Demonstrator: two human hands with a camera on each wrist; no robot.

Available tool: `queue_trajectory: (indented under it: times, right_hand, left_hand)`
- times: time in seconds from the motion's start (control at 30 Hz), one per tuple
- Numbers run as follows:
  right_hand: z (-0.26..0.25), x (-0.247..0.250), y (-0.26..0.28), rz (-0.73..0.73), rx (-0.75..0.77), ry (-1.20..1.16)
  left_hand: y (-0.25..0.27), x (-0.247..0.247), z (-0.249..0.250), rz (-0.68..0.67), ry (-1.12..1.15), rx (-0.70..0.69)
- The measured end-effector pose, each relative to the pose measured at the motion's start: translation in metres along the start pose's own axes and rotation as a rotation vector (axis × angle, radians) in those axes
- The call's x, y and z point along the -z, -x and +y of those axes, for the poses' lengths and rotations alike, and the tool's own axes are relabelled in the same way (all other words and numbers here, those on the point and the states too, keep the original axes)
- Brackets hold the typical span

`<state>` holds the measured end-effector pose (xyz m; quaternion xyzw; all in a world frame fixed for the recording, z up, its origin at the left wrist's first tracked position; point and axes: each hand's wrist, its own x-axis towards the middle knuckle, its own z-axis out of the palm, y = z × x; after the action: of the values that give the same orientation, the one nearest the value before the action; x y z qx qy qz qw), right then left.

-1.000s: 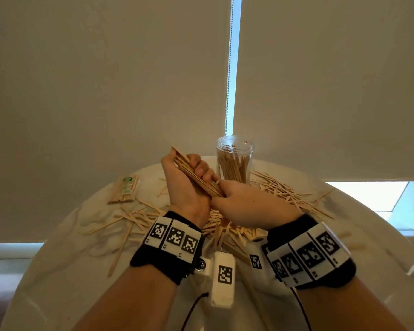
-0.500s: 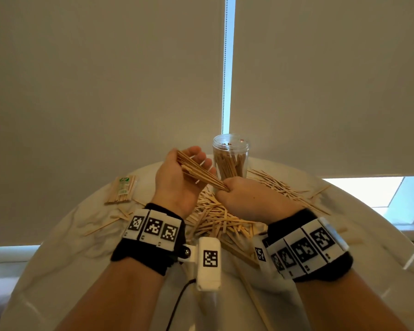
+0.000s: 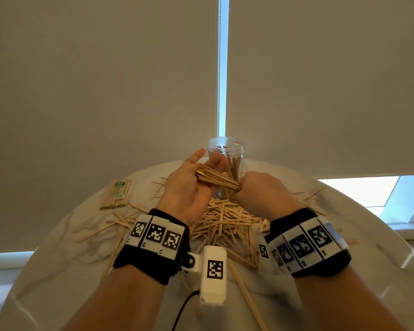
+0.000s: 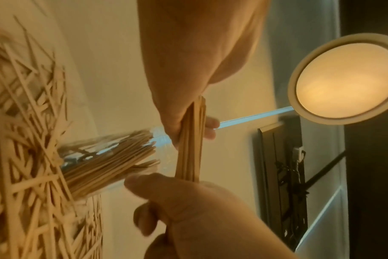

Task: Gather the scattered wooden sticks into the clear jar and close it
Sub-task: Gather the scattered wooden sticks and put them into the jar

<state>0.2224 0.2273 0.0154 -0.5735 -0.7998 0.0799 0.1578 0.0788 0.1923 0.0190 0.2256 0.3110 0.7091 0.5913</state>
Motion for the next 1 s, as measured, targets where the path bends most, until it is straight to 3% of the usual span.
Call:
queue_trajectory:
  times: [0.1, 0.17, 0.37, 0.53, 0.67, 0.73, 0.87, 1.0]
  right_hand:
    - [0.0, 0.004, 0.0, 0.052, -0.054, 0.001]
    - [-0.001, 0.004, 0.002, 0.064, -0.088, -0.007]
    - [-0.007, 0.008, 0.003, -0.075, -0.002, -0.066]
    - [-0.011, 0.011, 0.006, -0.088, 0.059, -0.056]
    - [-0.01, 0.014, 0.005, -0.032, 0.057, -0.016]
    - [-0.007, 0.018, 0.006, -0.074, 0.083, -0.083]
    - [-0.005, 0.021, 0.007, -0.121, 0.114, -0.176]
    - [-0.006, 0.015, 0.005, -0.067, 0.13, -0.048]
  left_hand:
    - [0.003, -0.003, -0.003, -0.011, -0.044, 0.008]
    - [0.004, -0.004, -0.007, -0.002, -0.231, -0.021]
    - [-0.001, 0.011, -0.012, 0.08, -0.666, -0.055]
    - [-0.006, 0.019, -0.009, 0.112, -0.954, -0.279]
    - [-0.002, 0.016, -0.014, 0.071, -1.195, -0.325]
    - [-0.005, 0.018, -0.015, 0.082, -1.162, -0.312]
    - [-0.009, 0.012, -0.011, 0.202, -0.73, -0.216]
    - [0.0, 0.001, -0.016, 0.036, -0.581, -0.087]
